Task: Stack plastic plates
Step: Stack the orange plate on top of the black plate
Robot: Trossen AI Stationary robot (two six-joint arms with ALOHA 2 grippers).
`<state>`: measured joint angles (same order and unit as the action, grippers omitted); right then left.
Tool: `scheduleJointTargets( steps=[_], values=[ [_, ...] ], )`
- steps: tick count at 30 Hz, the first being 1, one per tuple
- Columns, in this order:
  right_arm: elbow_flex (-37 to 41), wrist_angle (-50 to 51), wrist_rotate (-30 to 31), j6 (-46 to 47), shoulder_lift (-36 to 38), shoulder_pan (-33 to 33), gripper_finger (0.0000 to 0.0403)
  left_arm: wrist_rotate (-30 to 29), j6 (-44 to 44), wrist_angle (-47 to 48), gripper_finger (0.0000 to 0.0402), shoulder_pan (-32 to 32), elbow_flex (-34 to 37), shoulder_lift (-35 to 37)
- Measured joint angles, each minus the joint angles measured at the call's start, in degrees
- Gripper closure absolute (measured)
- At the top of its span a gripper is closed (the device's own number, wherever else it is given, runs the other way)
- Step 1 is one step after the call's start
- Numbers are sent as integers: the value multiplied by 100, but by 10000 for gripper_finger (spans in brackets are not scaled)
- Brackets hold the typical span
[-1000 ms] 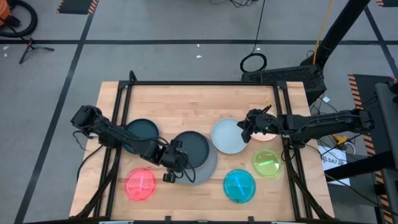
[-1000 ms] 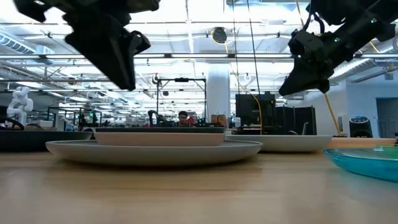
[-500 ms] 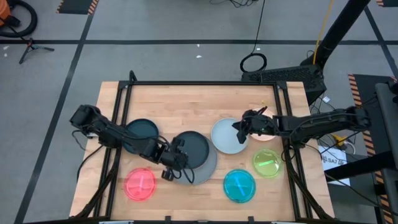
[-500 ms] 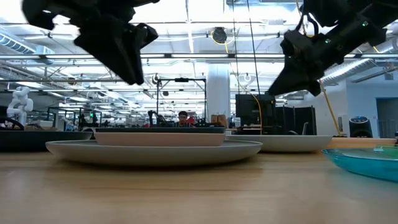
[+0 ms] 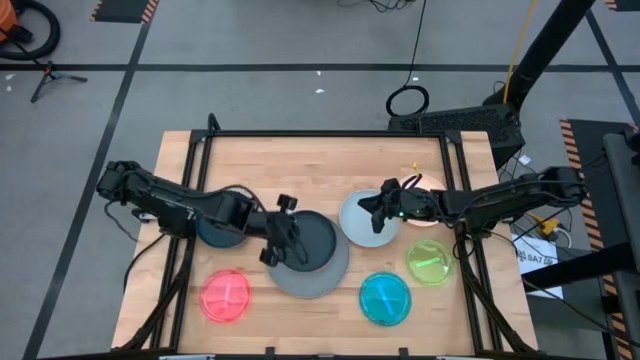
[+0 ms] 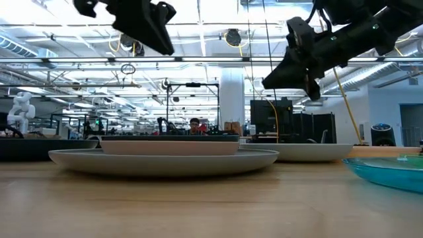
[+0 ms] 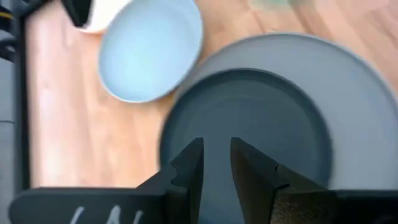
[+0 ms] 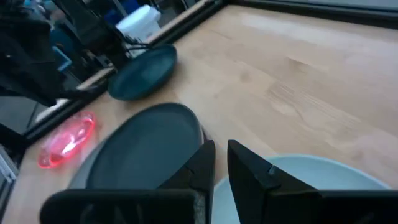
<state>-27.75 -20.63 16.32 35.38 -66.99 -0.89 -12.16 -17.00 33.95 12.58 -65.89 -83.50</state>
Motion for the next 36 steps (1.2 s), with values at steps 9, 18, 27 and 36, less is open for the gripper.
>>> scheduleJointTargets(
  steps=[9, 18, 27, 36],
  values=[
    [-687, 88, 5, -178, -461, 0, 365, 7, -493, 36, 314, -951, 63, -1],
    [-2204, 2733, 200, 285, -962, 128, 365, 430, -529, -592, 314, -1929, 594, 284],
    [-3207, 5080, 346, 1353, -1185, 379, 365, 775, -475, -1296, 314, -2587, 685, 658],
    [-3561, 7567, 531, 2220, -1295, 956, 365, 772, -45, -1824, 314, -3006, 704, 940]
  ],
)
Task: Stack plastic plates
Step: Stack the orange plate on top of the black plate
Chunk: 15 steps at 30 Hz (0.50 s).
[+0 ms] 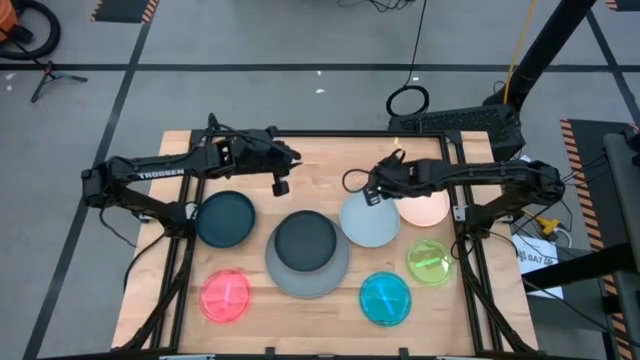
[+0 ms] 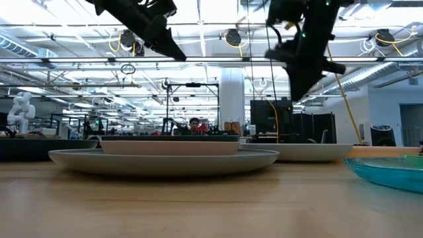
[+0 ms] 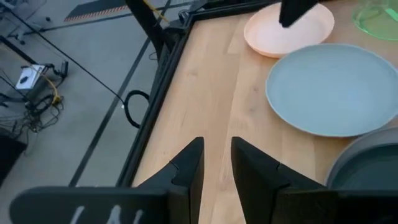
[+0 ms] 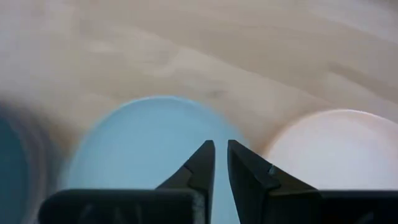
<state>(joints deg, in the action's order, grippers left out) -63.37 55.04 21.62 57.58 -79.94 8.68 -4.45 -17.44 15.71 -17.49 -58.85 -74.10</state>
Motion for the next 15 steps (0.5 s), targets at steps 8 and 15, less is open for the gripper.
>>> scheduleJointTargets(
  steps=[8, 15],
  values=[
    [39, 716, 79, 336, -263, 401, 364, 0, -173, 14, 314, -60, 2, -7],
    [39, 683, 70, 388, -719, 636, 335, 0, -112, -89, 314, -56, 2, -7]
  ],
)
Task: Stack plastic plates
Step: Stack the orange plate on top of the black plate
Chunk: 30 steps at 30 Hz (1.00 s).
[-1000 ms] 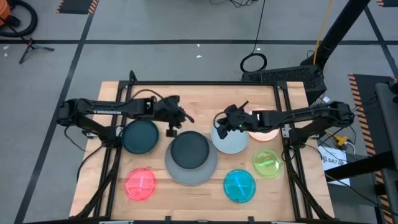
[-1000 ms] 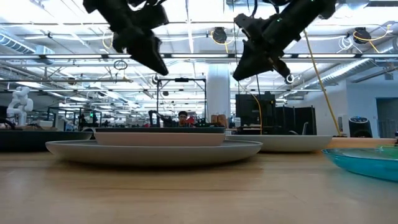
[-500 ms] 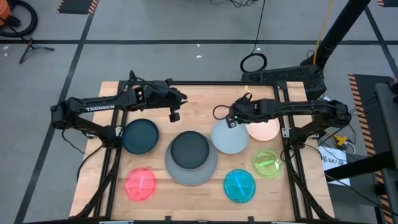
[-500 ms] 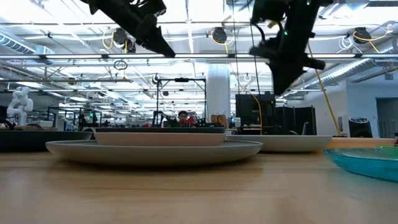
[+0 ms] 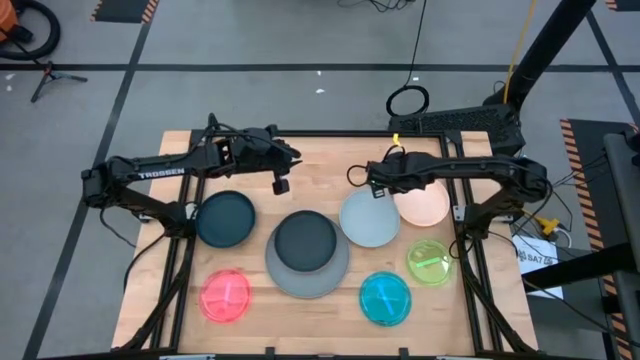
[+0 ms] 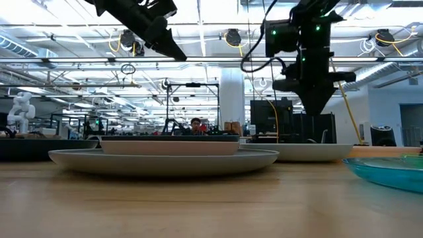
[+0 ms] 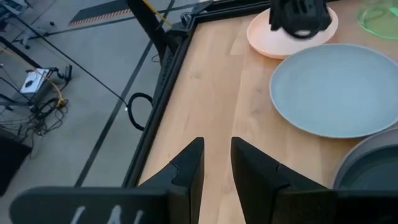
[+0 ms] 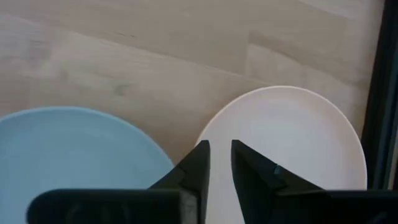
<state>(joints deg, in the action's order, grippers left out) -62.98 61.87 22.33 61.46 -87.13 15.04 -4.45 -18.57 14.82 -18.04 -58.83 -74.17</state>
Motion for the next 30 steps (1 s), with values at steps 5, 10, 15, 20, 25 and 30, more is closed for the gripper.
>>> scheduleJointTargets(
  steps=[5, 10, 15, 20, 25, 30],
  values=[
    [0, 56, -10, 87, -194, 80, 299, 2, 169, -1, 314, 18, 0, -4],
    [1, 246, -7, 257, -195, 119, 271, 2, 262, 39, 314, 17, 0, -4],
    [2, 414, 19, 408, -195, 102, 258, 2, 359, 148, 314, 17, 0, -7],
    [2, 260, 352, 408, -195, 89, 257, 2, 367, 193, 314, 17, 0, -7],
    [2, 41, 366, 389, -195, 32, 257, 2, 372, 213, 314, 17, 0, -7],
    [2, -12, 468, 388, -195, 19, 257, 2, 354, 215, 314, 17, 0, -7]
  ],
)
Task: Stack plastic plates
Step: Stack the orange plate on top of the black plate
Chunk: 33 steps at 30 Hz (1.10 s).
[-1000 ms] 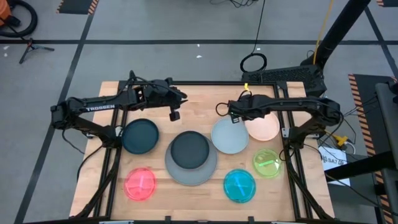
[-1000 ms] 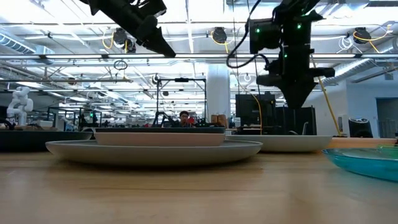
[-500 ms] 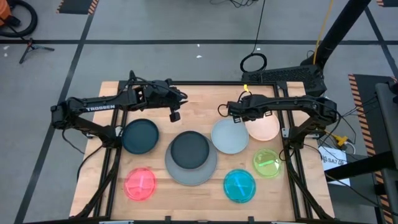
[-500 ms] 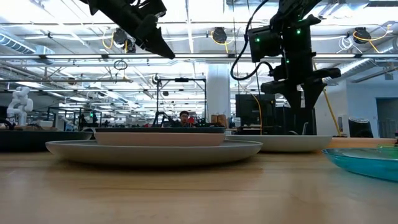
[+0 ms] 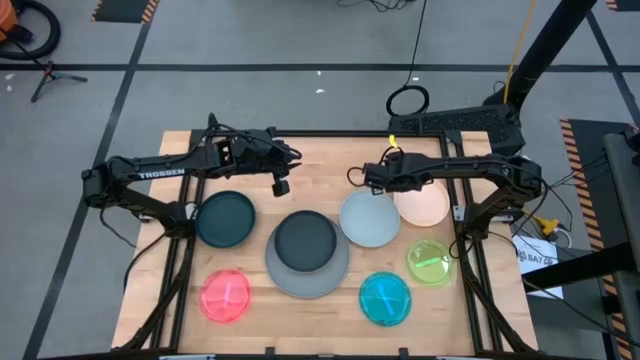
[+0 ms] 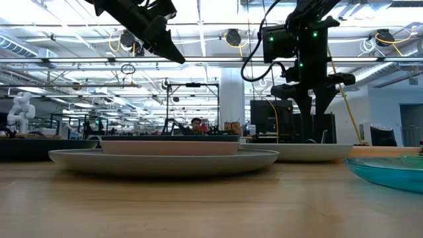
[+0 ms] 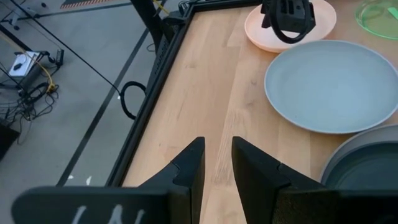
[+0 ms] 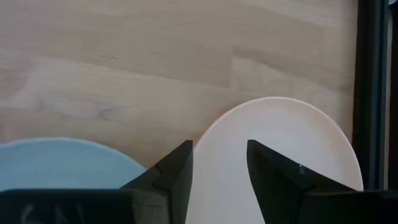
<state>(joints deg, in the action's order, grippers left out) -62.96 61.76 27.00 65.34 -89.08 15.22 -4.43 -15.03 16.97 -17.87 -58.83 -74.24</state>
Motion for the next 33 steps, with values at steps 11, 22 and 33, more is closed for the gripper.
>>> scheduleJointTargets(
  steps=[11, 22, 33],
  values=[
    [0, -179, -2, -475, 0, -2, 257, 0, -4, 24, 314, 0, -2, 0],
    [0, -1103, -472, -2651, 0, -91, 257, 0, 15, 108, 314, 1, -2, 0],
    [0, -1606, -471, -2876, 0, -109, 257, 0, 121, 179, 314, 2, -2, 0]
  ],
)
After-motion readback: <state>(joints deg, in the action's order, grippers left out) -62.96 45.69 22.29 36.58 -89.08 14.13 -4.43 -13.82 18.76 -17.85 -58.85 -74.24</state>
